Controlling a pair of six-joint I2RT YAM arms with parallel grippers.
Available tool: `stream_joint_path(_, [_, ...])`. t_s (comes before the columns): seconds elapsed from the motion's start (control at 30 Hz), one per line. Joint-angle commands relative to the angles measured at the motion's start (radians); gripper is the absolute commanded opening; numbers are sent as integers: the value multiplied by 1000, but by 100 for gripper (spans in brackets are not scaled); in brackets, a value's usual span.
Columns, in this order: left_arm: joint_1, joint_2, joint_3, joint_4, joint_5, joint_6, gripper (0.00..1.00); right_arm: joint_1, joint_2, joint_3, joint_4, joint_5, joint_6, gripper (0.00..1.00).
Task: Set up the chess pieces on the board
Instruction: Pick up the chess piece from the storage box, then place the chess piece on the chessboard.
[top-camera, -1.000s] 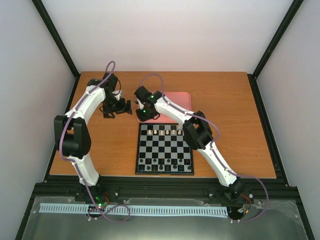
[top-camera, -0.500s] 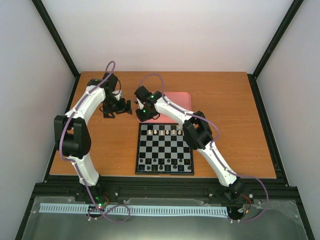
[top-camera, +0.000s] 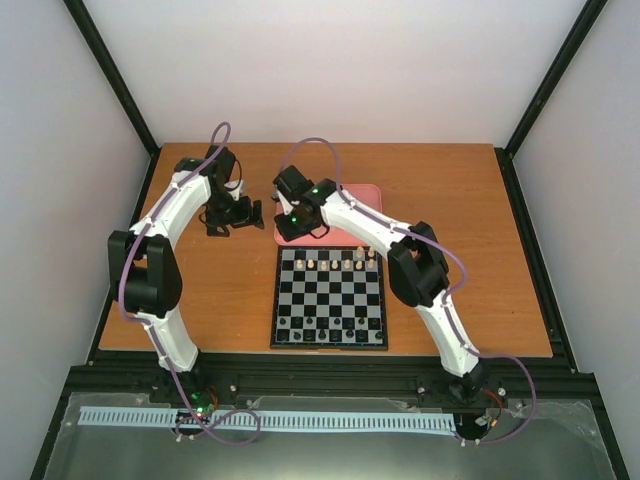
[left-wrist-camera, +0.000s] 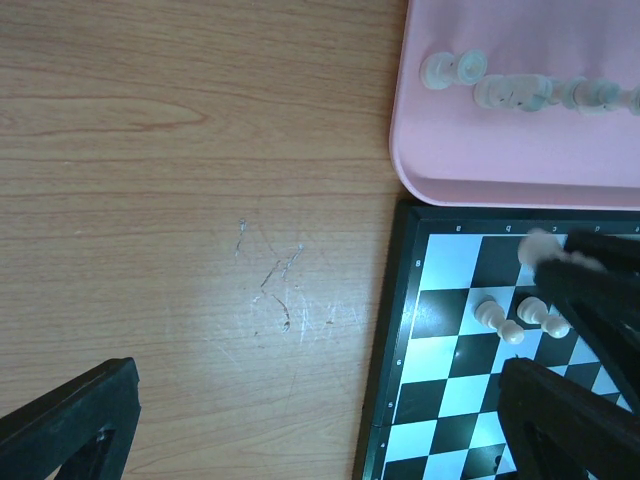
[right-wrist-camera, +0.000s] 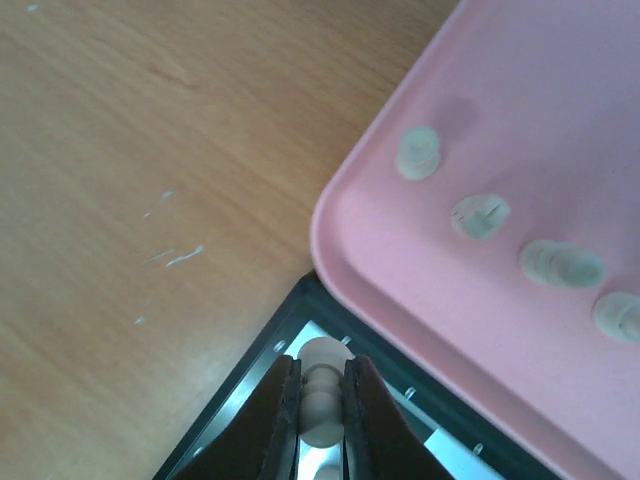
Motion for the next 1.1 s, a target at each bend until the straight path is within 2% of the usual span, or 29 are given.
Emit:
stream_joint_path(0.0, [-2,-11,28,5,-5,-14,100,52,-92,-88,35,4,-20,3])
stream_joint_path(0.37, [-2,-23,23,7,-1,-16,100,87,-103,-175,31,-17,-32,3])
stream_joint_path(1.07, [-2,-29,10,12,7,-18,100,87,-54,-172,-15,-45,-28,3])
